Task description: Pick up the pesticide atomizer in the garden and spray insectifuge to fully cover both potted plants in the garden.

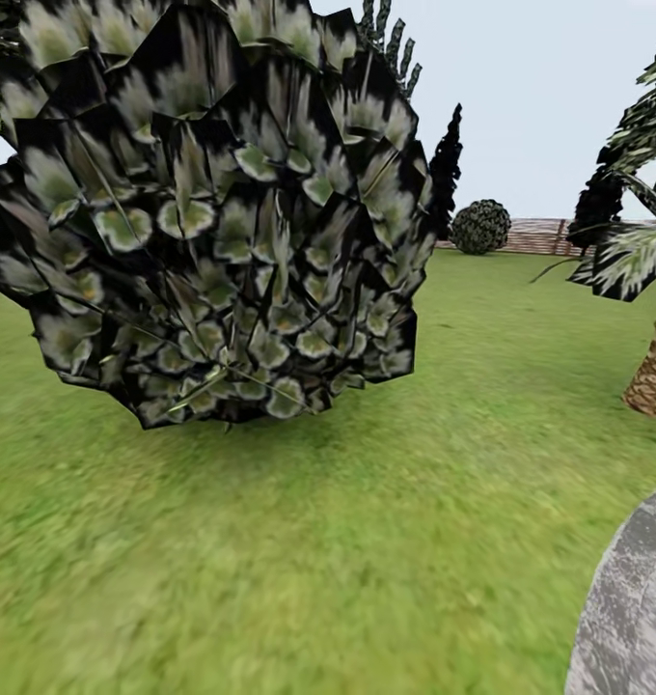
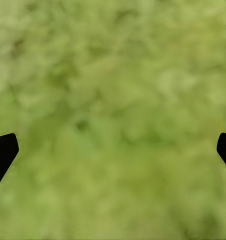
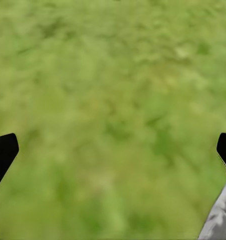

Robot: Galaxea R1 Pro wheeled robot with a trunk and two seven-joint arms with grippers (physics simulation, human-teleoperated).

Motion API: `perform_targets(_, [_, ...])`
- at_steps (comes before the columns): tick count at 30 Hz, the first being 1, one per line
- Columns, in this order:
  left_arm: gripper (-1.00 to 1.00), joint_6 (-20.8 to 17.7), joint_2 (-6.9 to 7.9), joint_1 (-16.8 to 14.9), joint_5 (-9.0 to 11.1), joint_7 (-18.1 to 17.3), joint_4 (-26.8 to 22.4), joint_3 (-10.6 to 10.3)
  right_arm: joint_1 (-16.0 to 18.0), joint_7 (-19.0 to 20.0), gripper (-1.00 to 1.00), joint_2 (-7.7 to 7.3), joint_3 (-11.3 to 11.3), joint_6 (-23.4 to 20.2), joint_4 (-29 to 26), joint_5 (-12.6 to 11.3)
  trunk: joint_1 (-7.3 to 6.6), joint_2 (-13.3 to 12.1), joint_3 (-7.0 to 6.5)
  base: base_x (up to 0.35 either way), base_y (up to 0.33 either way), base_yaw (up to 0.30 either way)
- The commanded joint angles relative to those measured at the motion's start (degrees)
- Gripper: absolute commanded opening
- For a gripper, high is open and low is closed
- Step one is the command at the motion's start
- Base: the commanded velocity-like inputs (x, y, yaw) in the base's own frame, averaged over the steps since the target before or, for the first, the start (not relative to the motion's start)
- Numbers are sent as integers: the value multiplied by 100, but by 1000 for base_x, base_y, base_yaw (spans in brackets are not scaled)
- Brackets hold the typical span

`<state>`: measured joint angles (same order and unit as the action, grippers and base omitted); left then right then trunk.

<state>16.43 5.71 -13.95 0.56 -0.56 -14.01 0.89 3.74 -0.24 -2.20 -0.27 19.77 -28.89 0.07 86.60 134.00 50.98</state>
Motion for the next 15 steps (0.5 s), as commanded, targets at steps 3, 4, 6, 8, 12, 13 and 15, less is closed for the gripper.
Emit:
perform_targets(3, [100,18,0,-2,6,-6,4,8,3,-2,100,1,0,18,5,1,2,2,6,338,0,-211])
perform_targets(4, [100,18,0,-2,6,-6,4,8,3,-2,100,1,0,18,6,1,2,2,6,338,0,-252])
perform_targets(6, [100,18,0,-2,6,-6,4,8,3,-2,100,1,0,18,6,2,2,2,6,338,0,-274])
perform_targets(8, [100,20,0,-2,6,-6,4,8,3,-2,100,1,0,18,6,2,2,2,6,338,0,-286])
perform_targets(12, [100,18,0,-2,6,-6,4,8,2,-2,100,1,1,18,6,2,2,2,6,338,0,-289])
perform_targets(13, [100,18,0,-2,6,-6,4,8,3,-2,100,1,1,18,6,2,2,2,6,338,0,-290])
perform_targets(15, [100,20,0,-2,6,-6,4,8,2,-2,100,1,1,18,6,2,2,2,6,338,0,-290])
